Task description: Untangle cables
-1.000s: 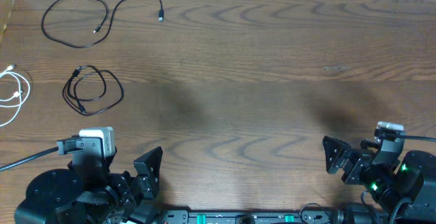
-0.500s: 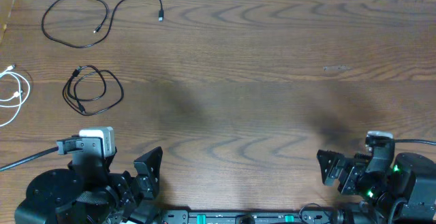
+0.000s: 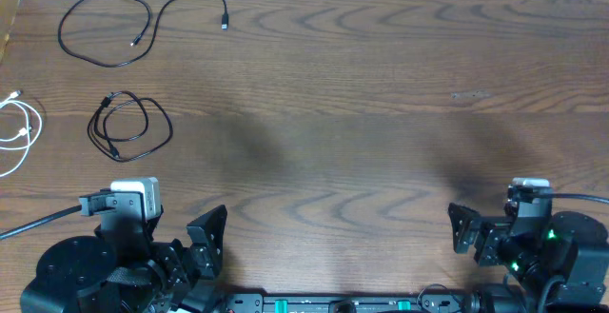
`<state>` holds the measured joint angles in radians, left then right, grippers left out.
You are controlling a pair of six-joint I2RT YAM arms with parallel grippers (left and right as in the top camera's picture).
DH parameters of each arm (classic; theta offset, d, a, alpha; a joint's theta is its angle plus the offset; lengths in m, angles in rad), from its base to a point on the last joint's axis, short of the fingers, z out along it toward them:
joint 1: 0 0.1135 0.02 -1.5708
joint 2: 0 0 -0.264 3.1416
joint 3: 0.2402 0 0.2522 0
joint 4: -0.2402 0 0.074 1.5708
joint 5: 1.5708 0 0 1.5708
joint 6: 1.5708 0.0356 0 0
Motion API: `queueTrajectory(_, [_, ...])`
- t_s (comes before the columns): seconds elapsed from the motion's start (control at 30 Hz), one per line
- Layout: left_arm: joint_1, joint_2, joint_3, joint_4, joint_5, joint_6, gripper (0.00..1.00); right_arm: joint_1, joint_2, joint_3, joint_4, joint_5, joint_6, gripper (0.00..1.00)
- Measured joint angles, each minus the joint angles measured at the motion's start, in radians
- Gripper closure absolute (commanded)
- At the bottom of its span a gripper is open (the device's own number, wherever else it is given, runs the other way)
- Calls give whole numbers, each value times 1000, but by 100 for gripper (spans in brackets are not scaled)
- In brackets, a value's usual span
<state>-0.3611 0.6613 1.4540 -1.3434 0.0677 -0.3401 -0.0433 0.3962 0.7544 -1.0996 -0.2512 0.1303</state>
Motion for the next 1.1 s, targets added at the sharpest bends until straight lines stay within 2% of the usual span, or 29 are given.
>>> queueTrajectory(0.43, [0,0,-1,0,0,0,3,10,-215,-346,539,-3,-99,1])
queueTrajectory(0.63, [0,0,-2,0,0,0,3,77,-299,-504,761,18,-124,1])
queueTrajectory(1.1, [0,0,-2,0,0,0,3,53,-382,-697,971,122,-127,1])
